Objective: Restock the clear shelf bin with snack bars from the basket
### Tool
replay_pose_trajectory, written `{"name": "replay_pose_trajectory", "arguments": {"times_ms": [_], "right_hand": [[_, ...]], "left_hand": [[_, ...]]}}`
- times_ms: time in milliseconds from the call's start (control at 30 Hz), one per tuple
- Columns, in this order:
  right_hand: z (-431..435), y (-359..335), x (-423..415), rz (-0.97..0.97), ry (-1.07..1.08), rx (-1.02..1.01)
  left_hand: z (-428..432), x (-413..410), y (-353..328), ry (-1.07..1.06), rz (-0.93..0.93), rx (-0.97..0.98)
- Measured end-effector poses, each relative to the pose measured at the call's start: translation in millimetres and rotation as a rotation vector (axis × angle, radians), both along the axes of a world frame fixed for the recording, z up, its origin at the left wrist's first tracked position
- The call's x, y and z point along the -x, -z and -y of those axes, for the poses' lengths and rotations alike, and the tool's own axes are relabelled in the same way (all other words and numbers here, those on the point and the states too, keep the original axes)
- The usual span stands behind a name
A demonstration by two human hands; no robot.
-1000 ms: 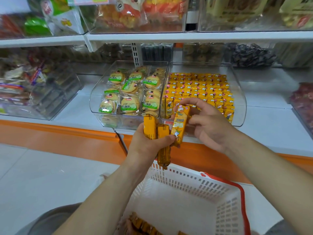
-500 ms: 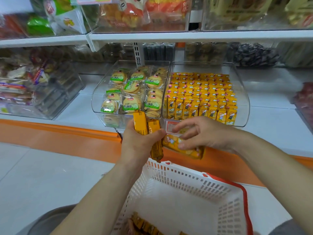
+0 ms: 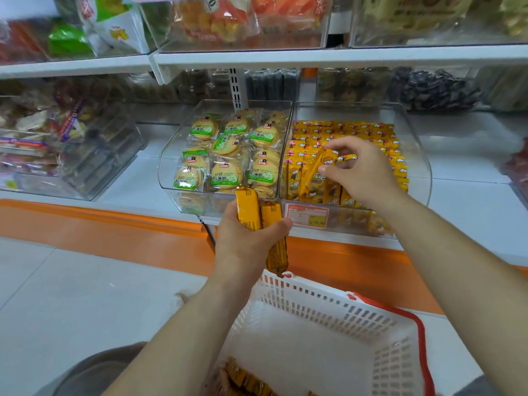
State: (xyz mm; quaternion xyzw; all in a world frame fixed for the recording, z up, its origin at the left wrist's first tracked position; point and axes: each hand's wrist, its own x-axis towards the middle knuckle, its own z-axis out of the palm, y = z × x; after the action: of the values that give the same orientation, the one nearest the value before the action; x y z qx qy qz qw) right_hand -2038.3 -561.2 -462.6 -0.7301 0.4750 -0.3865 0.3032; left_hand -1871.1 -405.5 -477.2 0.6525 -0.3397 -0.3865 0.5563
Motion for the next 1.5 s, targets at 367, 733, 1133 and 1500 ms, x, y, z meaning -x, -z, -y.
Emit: {"name": "replay_pose_trajectory", "arguments": {"times_ms": [367,733,1133,1500], "right_hand": [[25,33,-8,-0.672,0.025,0.213],[-57,-6,-20,0.005,-0.221,-0.213],[-91,1,-16,0.279,-0.419,-0.618],[-77,8,-12,0.466,-0.318,-0.637]], "left_hand": [[-5,-9,3,-0.015,0.018,0.006],[-5,-14,3,0.041,-0.255,-0.037],[-6,-14,-4,0.201,-0.501,0.115],[-8,-10,0,0.205,-0.265,-0.020]]}}
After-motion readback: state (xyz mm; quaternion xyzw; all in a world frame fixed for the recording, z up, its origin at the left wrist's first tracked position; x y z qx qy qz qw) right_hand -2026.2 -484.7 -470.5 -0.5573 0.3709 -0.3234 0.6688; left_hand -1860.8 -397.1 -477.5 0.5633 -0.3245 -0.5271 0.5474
